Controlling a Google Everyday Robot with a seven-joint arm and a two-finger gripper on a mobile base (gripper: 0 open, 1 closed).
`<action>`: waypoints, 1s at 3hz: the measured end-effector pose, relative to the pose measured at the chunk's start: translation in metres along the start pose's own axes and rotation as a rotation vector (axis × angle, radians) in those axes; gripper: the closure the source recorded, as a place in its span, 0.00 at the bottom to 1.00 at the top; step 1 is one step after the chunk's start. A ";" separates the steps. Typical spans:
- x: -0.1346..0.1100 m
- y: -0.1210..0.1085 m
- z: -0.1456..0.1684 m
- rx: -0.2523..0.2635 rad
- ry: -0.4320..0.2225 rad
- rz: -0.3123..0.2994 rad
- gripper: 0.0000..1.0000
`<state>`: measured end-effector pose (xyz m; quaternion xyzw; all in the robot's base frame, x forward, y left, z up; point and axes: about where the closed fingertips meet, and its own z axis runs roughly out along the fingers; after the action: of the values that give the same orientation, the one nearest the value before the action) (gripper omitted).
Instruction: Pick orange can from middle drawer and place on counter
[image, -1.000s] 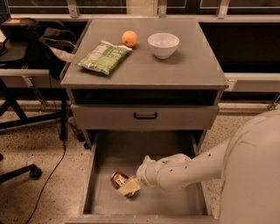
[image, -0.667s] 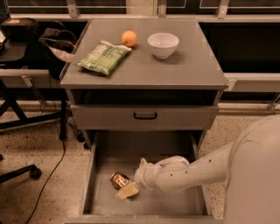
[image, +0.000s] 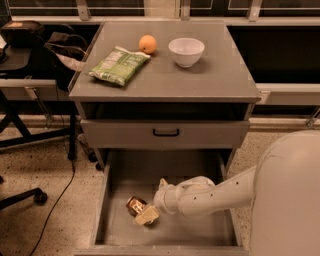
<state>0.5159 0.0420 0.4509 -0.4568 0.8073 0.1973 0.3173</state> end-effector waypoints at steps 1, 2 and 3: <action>0.002 -0.003 0.016 -0.004 -0.015 -0.001 0.00; 0.010 -0.013 0.034 0.013 -0.025 -0.003 0.00; 0.019 -0.021 0.042 0.055 -0.023 0.015 0.00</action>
Offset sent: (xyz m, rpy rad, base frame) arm 0.0152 0.0214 -0.0564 0.0127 -0.0396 -0.0295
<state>0.5409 0.0454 0.4068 -0.4397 0.8119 0.1827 0.3377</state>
